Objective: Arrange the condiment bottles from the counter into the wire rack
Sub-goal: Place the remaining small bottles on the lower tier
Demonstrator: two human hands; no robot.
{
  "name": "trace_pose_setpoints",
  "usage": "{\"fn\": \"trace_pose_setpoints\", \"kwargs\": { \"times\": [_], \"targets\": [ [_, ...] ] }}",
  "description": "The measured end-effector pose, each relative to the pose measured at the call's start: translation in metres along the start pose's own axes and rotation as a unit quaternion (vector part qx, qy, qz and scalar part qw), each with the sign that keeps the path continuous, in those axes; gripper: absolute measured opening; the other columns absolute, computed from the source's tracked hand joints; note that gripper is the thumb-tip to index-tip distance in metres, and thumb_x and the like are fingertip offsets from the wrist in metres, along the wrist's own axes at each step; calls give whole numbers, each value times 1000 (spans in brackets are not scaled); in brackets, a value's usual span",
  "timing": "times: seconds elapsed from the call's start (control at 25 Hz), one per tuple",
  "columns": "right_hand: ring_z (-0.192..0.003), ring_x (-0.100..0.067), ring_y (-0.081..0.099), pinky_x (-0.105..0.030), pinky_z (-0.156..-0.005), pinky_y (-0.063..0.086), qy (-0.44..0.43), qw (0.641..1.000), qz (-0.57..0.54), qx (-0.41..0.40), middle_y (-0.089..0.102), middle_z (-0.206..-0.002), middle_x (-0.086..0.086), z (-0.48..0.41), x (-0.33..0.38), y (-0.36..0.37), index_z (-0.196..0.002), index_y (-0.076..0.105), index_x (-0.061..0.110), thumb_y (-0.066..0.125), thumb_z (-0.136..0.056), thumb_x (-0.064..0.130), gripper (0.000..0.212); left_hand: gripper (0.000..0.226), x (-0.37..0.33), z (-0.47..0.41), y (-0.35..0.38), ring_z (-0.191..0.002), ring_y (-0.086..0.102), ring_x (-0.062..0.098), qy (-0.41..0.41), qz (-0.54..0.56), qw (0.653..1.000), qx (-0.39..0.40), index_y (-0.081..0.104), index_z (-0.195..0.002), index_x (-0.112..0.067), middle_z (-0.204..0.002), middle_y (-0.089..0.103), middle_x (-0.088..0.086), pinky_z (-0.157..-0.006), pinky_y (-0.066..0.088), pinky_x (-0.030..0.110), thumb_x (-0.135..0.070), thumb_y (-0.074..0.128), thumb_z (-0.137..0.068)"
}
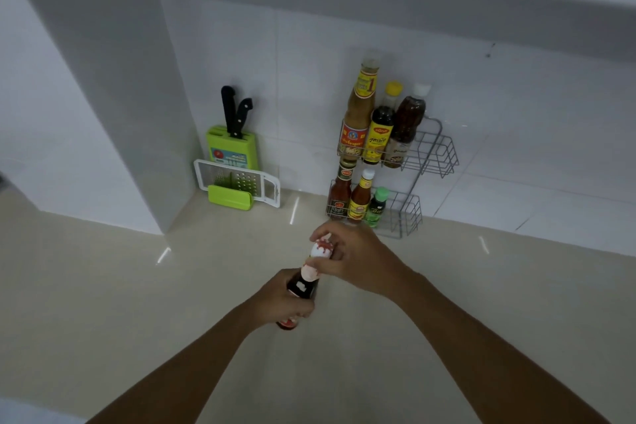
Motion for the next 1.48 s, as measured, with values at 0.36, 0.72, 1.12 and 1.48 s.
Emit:
{"fn": "trace_pose_setpoints", "kwargs": {
  "times": [0.36,0.72,1.12,1.48],
  "targets": [
    [-49,-14,26,-25,-50,23,-281,892,313,-166,43,-53,3,6,38,-104,-61,53,13,42,-90,28,34,8,-119,-14,12,-50,53,26,15,42,958,282,56,-76,-1,-61,56,16,-60,46,33,3,61,-73],
    [-70,-26,47,-33,-59,38,101,903,396,-131,64,-89,-16,-9,-19,-115,-104,54,4,52,-92,17,19,45,-156,-43,2,-80,70,22,65,-486,829,-270,60,-110,-36,-87,73,-3,-67,50,28,-54,60,-69],
    [-49,-13,28,-25,-47,24,-308,899,255,-176,35,-61,9,16,35,-157,-65,47,16,29,-101,40,47,9,-172,-35,29,-50,54,25,22,39,932,360,53,-81,7,-66,55,19,-58,46,34,8,58,-74],
    [-66,-24,49,-32,-57,38,178,941,219,-189,53,-69,-7,8,-16,-143,-68,39,14,24,-92,38,38,42,-182,-47,17,-84,69,21,115,-452,854,-232,61,-110,-38,-92,70,-8,-68,48,26,-50,66,-70]
  ]
}}
Point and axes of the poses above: each hand's wrist, its own z-axis away from the middle knuckle, its own y-axis out of the palm, x = y × z, the point moved 5 cm from there along -z, towards the middle knuckle
